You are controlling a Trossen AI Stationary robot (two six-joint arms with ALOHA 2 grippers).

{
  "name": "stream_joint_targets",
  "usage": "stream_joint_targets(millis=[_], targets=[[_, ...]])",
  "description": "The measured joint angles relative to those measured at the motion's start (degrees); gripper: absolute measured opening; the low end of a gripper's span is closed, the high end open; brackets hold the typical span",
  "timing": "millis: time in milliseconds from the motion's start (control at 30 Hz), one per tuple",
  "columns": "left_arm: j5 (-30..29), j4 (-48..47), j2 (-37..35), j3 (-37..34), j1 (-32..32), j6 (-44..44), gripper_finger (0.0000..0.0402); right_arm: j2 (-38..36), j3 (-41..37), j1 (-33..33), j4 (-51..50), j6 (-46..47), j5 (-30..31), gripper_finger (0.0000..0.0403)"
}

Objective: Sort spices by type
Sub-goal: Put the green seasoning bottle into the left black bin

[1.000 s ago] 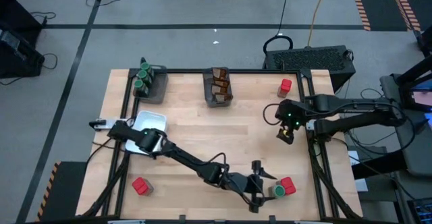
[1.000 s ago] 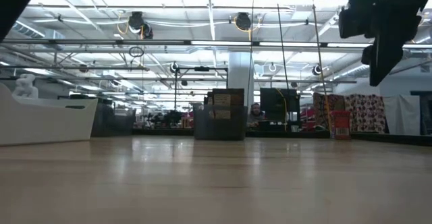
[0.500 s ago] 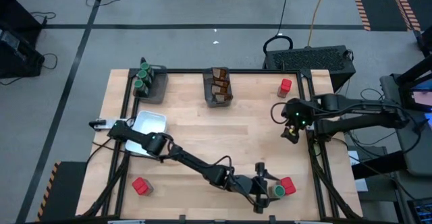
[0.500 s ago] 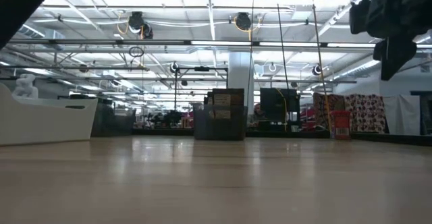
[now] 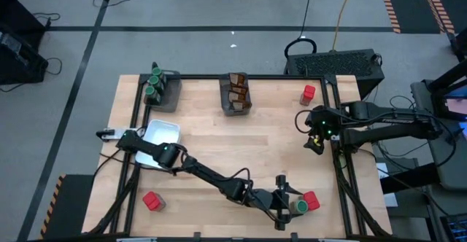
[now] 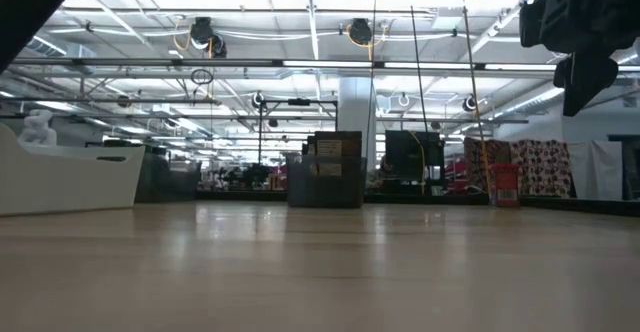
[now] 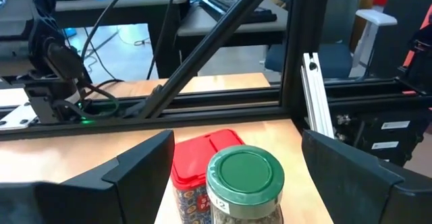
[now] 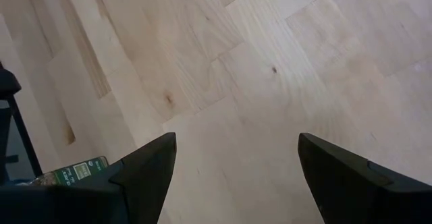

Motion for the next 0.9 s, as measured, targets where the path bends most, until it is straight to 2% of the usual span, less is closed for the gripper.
stream_joint_targets(millis=[767, 900], targets=[[2.2, 0.0, 0.1, 0.0, 0.0, 0.5, 0.0329, 0.0, 0.0, 0.0, 0.0, 1.2, 0.1, 0.0293], [2.6, 2.4, 1.4, 0.0, 0.0, -0.4, 0.0329, 0.0, 0.0, 0.0, 0.1, 1.2, 1.2, 0.0293]])
